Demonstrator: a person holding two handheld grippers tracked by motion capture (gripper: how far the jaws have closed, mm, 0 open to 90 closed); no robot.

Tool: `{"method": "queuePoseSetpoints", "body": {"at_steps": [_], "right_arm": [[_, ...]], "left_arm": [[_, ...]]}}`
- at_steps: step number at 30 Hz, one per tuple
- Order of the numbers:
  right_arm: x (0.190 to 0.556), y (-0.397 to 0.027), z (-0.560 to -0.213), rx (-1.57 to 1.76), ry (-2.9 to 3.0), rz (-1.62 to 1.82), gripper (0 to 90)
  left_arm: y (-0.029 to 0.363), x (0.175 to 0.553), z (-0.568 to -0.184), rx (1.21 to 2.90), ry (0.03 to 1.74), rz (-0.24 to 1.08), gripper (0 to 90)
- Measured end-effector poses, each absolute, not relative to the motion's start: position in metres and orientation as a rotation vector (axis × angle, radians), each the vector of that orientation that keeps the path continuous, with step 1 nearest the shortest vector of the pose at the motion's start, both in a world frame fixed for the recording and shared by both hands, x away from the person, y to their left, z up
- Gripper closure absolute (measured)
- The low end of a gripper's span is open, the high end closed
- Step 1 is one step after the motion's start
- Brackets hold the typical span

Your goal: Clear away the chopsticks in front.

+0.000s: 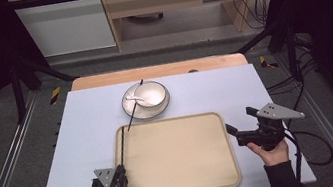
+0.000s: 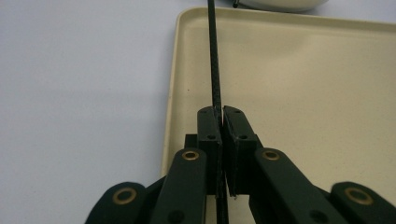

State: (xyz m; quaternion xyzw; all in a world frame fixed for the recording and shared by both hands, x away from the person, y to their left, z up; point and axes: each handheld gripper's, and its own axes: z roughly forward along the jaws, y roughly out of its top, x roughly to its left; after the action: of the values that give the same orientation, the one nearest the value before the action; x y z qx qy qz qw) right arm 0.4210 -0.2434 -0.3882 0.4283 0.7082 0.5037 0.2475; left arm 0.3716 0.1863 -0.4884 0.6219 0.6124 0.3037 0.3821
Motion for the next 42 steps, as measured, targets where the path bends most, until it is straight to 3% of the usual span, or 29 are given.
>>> {"method": "queuePoseSetpoints", "body": {"at_steps": [19, 25, 31, 35, 42], "right_arm": [[0.421, -0.243, -0.388, 1.167, 1.936, 1.370, 6.7], [0.421, -0.243, -0.388, 1.167, 1.934, 1.373, 6.8], [0.421, -0.245, -0.388, 1.169, 1.929, 1.378, 6.7], [0.420, -0.246, -0.387, 1.170, 1.922, 1.381, 6.7], [0.419, -0.246, -0.385, 1.168, 1.914, 1.387, 6.7]], "left_arm": [[0.187, 0.378, -0.490, 1.626, 1.584, 0.755, 83.5], [0.193, 0.379, -0.481, 1.611, 1.545, 0.751, 75.5], [0.203, 0.388, -0.461, 1.624, 1.432, 0.726, 63.6], [0.206, 0.397, -0.447, 1.653, 1.348, 0.731, 50.9], [0.209, 0.418, -0.422, 1.673, 1.225, 0.706, 40.3]]}}
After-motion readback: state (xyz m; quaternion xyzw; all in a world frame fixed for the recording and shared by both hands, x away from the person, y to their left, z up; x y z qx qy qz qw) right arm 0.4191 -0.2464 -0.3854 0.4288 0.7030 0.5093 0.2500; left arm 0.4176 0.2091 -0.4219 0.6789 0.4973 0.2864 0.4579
